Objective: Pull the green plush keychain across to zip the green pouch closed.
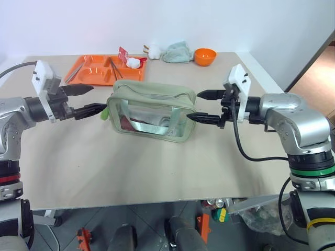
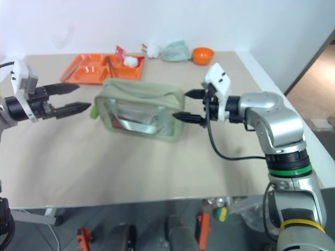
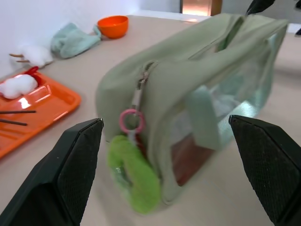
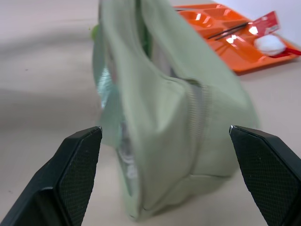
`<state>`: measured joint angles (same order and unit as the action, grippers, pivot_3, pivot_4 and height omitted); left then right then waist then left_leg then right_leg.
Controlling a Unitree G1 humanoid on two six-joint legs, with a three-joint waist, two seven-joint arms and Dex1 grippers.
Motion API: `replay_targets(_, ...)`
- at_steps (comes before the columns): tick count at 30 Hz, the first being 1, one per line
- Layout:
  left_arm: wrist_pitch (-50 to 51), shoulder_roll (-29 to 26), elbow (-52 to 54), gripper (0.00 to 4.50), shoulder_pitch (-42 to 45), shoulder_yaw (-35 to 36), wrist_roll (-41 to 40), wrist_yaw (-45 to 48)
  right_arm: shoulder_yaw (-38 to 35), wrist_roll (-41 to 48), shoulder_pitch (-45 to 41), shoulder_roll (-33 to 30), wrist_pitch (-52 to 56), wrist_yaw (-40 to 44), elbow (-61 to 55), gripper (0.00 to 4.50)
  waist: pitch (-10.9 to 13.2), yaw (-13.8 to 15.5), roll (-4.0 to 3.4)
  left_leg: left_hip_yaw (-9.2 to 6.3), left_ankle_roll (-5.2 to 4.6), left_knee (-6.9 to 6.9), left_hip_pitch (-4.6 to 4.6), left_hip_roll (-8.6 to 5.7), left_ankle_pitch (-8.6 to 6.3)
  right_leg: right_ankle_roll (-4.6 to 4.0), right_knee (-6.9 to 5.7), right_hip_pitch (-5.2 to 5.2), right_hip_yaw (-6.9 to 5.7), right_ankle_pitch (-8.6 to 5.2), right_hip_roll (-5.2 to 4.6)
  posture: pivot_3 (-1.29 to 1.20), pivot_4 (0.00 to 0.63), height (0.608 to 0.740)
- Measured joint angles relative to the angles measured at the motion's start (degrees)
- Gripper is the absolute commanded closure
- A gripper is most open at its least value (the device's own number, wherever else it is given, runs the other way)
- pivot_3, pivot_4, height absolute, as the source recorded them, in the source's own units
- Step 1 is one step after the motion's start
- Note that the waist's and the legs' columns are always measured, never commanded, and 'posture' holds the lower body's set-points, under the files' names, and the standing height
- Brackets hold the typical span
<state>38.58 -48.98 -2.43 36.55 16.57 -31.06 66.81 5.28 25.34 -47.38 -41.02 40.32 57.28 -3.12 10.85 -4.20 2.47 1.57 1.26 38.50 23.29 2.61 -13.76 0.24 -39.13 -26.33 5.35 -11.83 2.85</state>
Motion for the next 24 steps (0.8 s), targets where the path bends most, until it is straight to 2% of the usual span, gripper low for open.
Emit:
replay_targets(6,10.53,-1.79,8.37,0.06,0.03,1.44,-12.11,1.30,1.48,-0.76,0.10,0.73,-0.01,0.32,0.01,0.00,0.00,-0.06,0.00,-0.03,0.00,0.00,-0.05,0.01,0.00,-0.02,-0.03,0.02,-0.04,0.01,0.03,0.00,0.150,0.740)
replay_targets(12,11.75,-3.27,9.43,0.06,1.90,-0.48,-14.33,1.50,1.60,-0.93,0.28,1.83,0.03,0.17,-0.02,0.00,0.00,-0.06,0.00,-0.02,0.00,-0.01,-0.08,0.01,0.01,-0.04,-0.03,0.02,-0.03,0.02,0.07,0.00,0.150,0.740)
replay_targets(17,11.84,-3.29,9.43,0.00,1.90,-0.93,-15.23,1.76,1.61,-1.07,1.34,2.03,0.04,-0.13,-0.07,1.46,0.00,-0.07,0.00,-0.01,0.00,-0.02,-0.07,0.01,0.00,-0.04,-0.02,0.01,-0.02,0.01,0.06,0.00,0.150,0.740)
replay_targets(24,11.71,-4.50,9.65,0.00,0.44,-0.96,-16.28,2.84,1.60,-1.27,1.85,2.06,-0.04,0.08,-0.07,4.01,0.00,-0.08,0.00,-0.02,0.00,-0.03,-0.08,0.02,0.01,-0.05,-0.02,0.01,-0.03,0.01,0.08,0.00,0.150,0.740)
